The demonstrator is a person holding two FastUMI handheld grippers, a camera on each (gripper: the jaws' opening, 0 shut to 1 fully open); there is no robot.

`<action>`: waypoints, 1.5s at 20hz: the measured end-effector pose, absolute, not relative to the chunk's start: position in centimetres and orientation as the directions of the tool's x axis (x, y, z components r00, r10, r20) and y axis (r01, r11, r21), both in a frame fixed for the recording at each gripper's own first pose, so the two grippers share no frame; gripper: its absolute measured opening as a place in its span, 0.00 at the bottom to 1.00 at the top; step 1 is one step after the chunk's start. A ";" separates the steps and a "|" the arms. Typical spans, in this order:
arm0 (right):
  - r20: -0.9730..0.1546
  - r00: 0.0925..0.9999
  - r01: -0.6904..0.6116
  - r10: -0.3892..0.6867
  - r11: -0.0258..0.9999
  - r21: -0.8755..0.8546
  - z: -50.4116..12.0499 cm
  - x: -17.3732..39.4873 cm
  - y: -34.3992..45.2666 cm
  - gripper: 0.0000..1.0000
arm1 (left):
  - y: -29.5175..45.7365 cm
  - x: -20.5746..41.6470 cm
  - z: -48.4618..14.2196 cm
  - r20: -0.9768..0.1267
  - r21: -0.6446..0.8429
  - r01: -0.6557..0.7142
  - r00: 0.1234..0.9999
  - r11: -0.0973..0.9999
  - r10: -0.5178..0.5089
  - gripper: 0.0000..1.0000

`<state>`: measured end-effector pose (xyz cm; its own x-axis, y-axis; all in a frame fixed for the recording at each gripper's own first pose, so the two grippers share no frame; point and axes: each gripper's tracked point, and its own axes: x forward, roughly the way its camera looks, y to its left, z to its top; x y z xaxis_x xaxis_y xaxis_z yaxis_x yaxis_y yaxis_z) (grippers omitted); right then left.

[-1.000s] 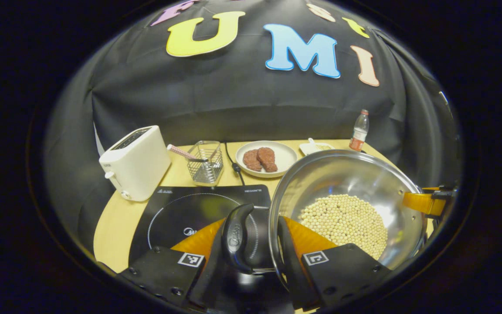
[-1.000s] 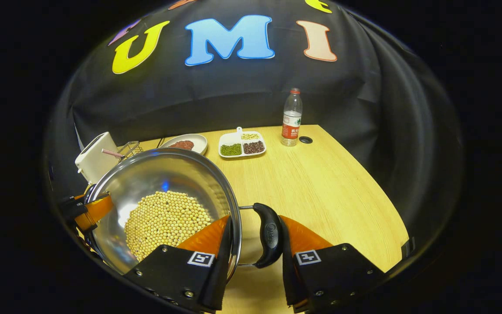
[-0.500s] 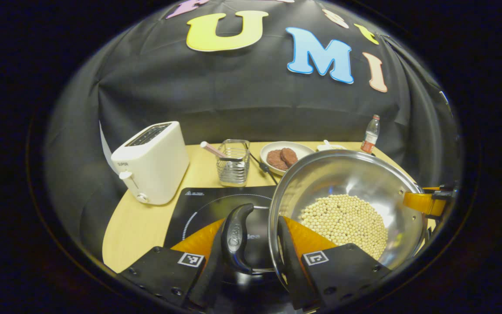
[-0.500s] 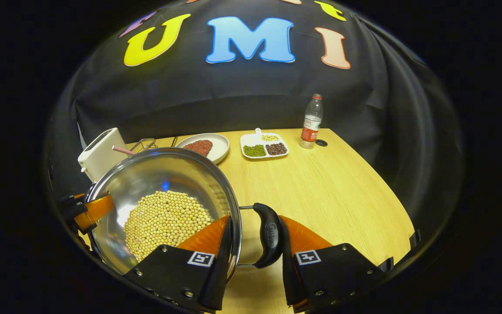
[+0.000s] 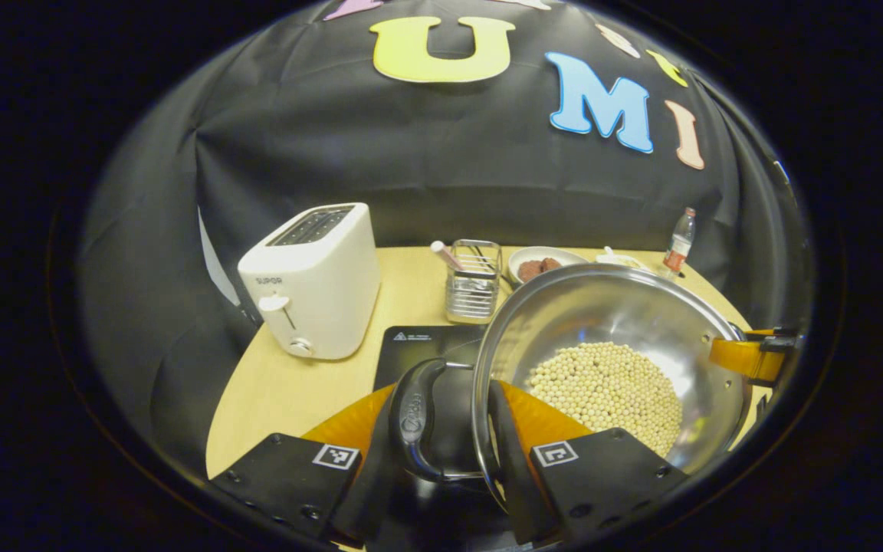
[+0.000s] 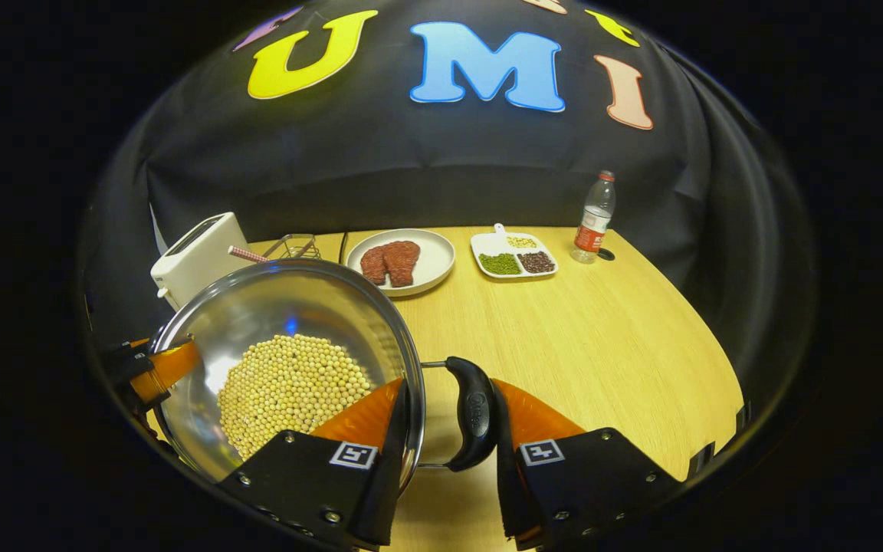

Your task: First push the handle of the pot to place it horizontally, then grasp the pot with both hands and set it on the induction cooktop.

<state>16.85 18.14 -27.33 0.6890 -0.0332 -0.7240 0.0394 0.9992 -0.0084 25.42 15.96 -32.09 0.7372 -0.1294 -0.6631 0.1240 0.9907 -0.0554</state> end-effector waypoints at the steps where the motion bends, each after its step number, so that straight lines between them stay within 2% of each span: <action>1: -0.726 0.687 0.037 -0.030 0.999 -0.006 -27.5 17.0 18.6 0.53 | 16.6 25.5 -32.2 -0.664 -0.055 0.120 0.737 0.991 -0.126 0.68; 5: -0.742 0.670 0.031 -0.018 1.000 0.003 -28.4 17.6 20.4 0.53 | 18.5 26.4 -33.3 -0.677 -0.043 0.114 0.727 0.993 -0.113 0.68; 6: -0.747 0.665 0.031 -0.016 0.999 0.007 -28.6 17.7 20.8 0.53 | 18.9 26.5 -33.5 -0.682 -0.040 0.111 0.723 0.993 -0.108 0.65; 7: -0.751 0.660 0.032 -0.013 0.999 0.011 -28.9 17.8 21.2 0.53 | 19.4 26.6 -33.6 -0.685 -0.038 0.109 0.721 0.993 -0.105 0.68; 9: -0.758 0.652 0.031 -0.007 0.999 0.017 -29.4 18.0 22.0 0.53 | 19.8 26.8 -33.9 -0.691 -0.032 0.107 0.716 0.994 -0.100 0.65; 11: -0.765 0.645 0.030 -0.007 0.999 0.017 -29.8 18.2 22.3 0.53 | 20.2 27.1 -34.6 -0.697 -0.032 0.105 0.710 0.994 -0.097 0.68; 12: -0.761 0.648 0.030 -0.008 0.999 0.015 -29.8 18.6 22.4 0.53 | 20.5 27.2 -34.8 -0.699 -0.033 0.104 0.709 0.994 -0.097 0.65; 13: -0.759 0.652 0.029 -0.007 0.999 0.015 -29.7 18.8 22.5 0.53 | 20.6 27.4 -35.0 -0.699 -0.033 0.102 0.709 0.994 -0.096 0.68; 15: -0.758 0.653 0.029 -0.002 0.999 0.022 -29.7 19.1 22.8 0.53 | 20.9 27.8 -34.9 -0.694 -0.031 0.097 0.714 0.995 -0.091 0.65; 16: -0.757 0.653 0.029 -0.001 0.999 0.024 -29.7 19.2 22.9 0.53 | 20.9 27.8 -34.9 -0.695 -0.030 0.096 0.714 0.995 -0.089 0.68; 17: -0.756 0.655 0.030 -0.002 0.999 0.023 -29.7 19.2 23.1 0.53 | 21.1 28.0 -35.0 -0.697 -0.026 0.098 0.711 0.995 -0.088 0.65; 18: -0.753 0.658 0.028 -0.004 0.999 0.020 -29.7 19.3 23.0 0.53 | 21.1 27.9 -35.1 -0.698 -0.027 0.099 0.711 0.995 -0.089 0.69; 19: -0.751 0.660 0.026 -0.003 0.999 0.019 -29.7 19.4 23.2 0.53 | 21.3 28.1 -35.1 -0.698 -0.029 0.097 0.711 0.995 -0.090 0.69; 21: -0.750 0.661 0.022 0.003 0.999 0.023 -29.7 19.4 23.5 0.53 | 21.5 28.1 -35.2 -0.695 -0.036 0.089 0.714 0.995 -0.089 0.65; 23: -0.746 0.665 0.016 0.008 1.000 0.025 -29.8 19.5 23.6 0.53 | 21.8 28.0 -35.2 -0.693 -0.032 0.084 0.716 0.996 -0.083 0.67; 24: -0.744 0.668 0.011 0.012 1.000 0.026 -29.7 19.5 23.6 0.53 | 21.8 28.0 -35.3 -0.690 -0.029 0.081 0.719 0.996 -0.078 0.75; 25: -0.744 0.667 0.007 0.019 0.999 0.031 -29.7 19.4 23.7 0.55 | 21.9 28.0 -35.2 -0.686 -0.022 0.076 0.724 0.997 -0.070 0.72; 26: -0.743 0.668 0.004 0.037 0.999 0.054 -29.7 19.3 23.8 0.57 | 22.1 27.9 -35.1 -0.681 -0.003 0.063 0.731 0.998 -0.048 0.75; 28: -0.719 0.693 0.008 0.057 0.996 0.087 -28.8 19.5 23.8 0.62 | 22.9 28.2 -34.0 -0.646 0.063 0.022 0.763 0.998 0.024 0.88; 29: -0.708 0.705 0.002 0.044 0.998 0.063 -28.1 19.4 23.2 0.70 | 23.1 28.4 -33.1 -0.620 0.080 0.001 0.783 0.997 0.049 0.92; 30: -0.693 0.720 -0.013 0.028 1.000 0.028 -27.6 19.5 22.4 0.83 | 23.1 28.7 -32.2 -0.593 0.088 -0.020 0.802 0.996 0.069 0.95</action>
